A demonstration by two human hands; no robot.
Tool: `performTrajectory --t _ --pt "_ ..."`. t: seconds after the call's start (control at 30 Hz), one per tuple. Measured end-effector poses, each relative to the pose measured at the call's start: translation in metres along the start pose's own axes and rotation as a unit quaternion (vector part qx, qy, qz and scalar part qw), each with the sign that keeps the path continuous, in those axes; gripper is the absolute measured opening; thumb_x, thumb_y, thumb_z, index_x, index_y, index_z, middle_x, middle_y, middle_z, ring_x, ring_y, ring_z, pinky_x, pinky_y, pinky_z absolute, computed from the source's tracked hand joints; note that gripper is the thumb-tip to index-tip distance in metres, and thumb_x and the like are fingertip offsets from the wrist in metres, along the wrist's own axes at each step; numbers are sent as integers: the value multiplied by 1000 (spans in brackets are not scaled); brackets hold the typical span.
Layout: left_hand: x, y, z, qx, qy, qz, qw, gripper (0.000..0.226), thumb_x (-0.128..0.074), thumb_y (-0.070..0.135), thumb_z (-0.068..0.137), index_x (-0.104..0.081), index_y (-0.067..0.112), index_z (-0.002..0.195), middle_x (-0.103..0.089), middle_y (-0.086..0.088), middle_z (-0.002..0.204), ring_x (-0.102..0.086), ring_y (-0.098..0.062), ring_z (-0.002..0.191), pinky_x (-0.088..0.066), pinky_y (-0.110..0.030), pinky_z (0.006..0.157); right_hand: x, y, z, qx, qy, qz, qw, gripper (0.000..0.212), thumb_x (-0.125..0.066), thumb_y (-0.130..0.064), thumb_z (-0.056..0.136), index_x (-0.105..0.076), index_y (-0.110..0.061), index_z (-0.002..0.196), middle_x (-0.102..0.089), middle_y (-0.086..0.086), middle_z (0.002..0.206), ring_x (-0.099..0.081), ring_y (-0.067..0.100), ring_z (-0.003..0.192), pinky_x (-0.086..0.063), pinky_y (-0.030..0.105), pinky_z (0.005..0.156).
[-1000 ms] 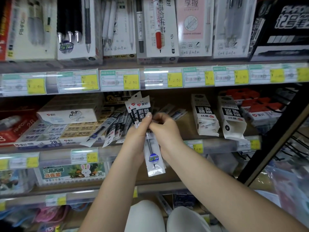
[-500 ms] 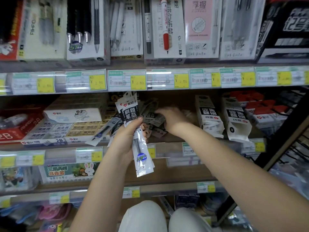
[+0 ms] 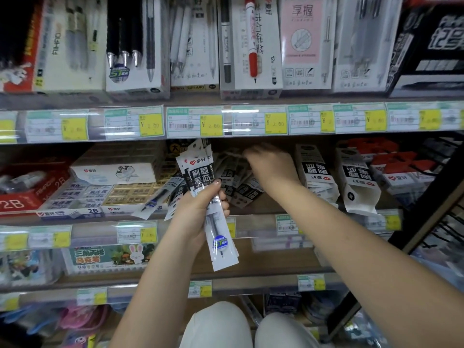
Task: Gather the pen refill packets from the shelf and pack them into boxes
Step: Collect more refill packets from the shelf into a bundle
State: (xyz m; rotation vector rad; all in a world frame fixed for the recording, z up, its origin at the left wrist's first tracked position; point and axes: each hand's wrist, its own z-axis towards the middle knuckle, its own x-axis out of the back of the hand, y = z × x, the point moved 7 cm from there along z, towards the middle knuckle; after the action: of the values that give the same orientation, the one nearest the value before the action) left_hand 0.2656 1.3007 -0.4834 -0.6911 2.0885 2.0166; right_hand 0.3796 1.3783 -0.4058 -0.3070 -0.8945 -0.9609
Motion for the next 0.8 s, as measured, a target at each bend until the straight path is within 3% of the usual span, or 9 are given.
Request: performTrajectory --t 0.07,0.13,0.2,0.37,0.47,0.57,0.63,0.7,0.8 --pt "-3 -1 0 -8 3 -1 1000 11 -55 11 93 -57 5 83 -65 -4 60 -65 -14 53 -54 -23 51 23 2 1 -24 50 29 998 35 -68 -1 74 -66 -10 107 -69 11 97 -66 30 86 -48 28 58" --pt "-6 -3 0 -11 6 7 1000 12 -55 12 93 -58 0 92 -70 -7 65 -70 -16 60 -57 -26 54 46 1 -4 -13 138 80 987 17 -68 5 69 -70 -3 84 -65 14 62 -61 30 50 -43 25 43" --pt "-10 -4 0 -14 0 14 1000 13 -55 12 93 -58 0 91 -69 -6 63 -68 -16 58 -56 -26 54 60 -1 -10 -10 192 116 974 9 -68 6 69 -65 -2 69 -56 11 48 -52 28 37 -38 24 39" --pt "-16 -11 -4 -8 -11 8 1000 13 -54 13 94 -51 9 82 -56 -2 55 -50 -11 41 -47 -22 44 67 -12 -29 11 147 187 971 14 -51 -6 84 -63 -1 84 -58 11 68 -54 28 53 -41 28 45" --pt "-14 -18 -4 0 4 29 1000 16 -59 21 92 -52 10 83 -54 -1 54 -46 -11 40 -45 -22 42 58 -8 -39 -49 79 285 954 11 -51 -6 90 -62 -4 91 -53 1 77 -48 15 67 -36 28 57" --pt "-15 -27 -9 19 17 49 998 23 -59 31 91 -56 10 83 -55 -2 54 -47 -13 41 -45 -24 42 44 -1 -49 -151 34 395 906 13 -52 -7 93 -64 -12 95 -59 -6 81 -51 7 72 -38 21 63" --pt "-20 -35 -11 28 16 47 998 29 -56 36 92 -60 7 89 -61 -8 64 -54 -20 52 -50 -29 52 32 0 -55 -223 11 469 855 15 -52 -7 92 -64 -14 94 -66 -5 85 -60 12 78 -49 27 70" --pt "-24 -42 -12 37 20 50 998 39 -50 43 94 -65 7 96 -70 -12 83 -65 -28 71 -53 -38 71 21 -2 -63 -283 9 504 816 12 -53 -5 90 -65 -8 91 -69 7 86 -64 22 81 -52 40 74" --pt "-30 -53 -15 62 23 26 997 45 -42 51 94 -68 16 104 -73 -12 99 -69 -27 94 -51 -43 89 12 -8 -74 -326 26 514 793 9 -56 -6 89 -65 -4 88 -67 14 83 -63 28 77 -52 41 73"
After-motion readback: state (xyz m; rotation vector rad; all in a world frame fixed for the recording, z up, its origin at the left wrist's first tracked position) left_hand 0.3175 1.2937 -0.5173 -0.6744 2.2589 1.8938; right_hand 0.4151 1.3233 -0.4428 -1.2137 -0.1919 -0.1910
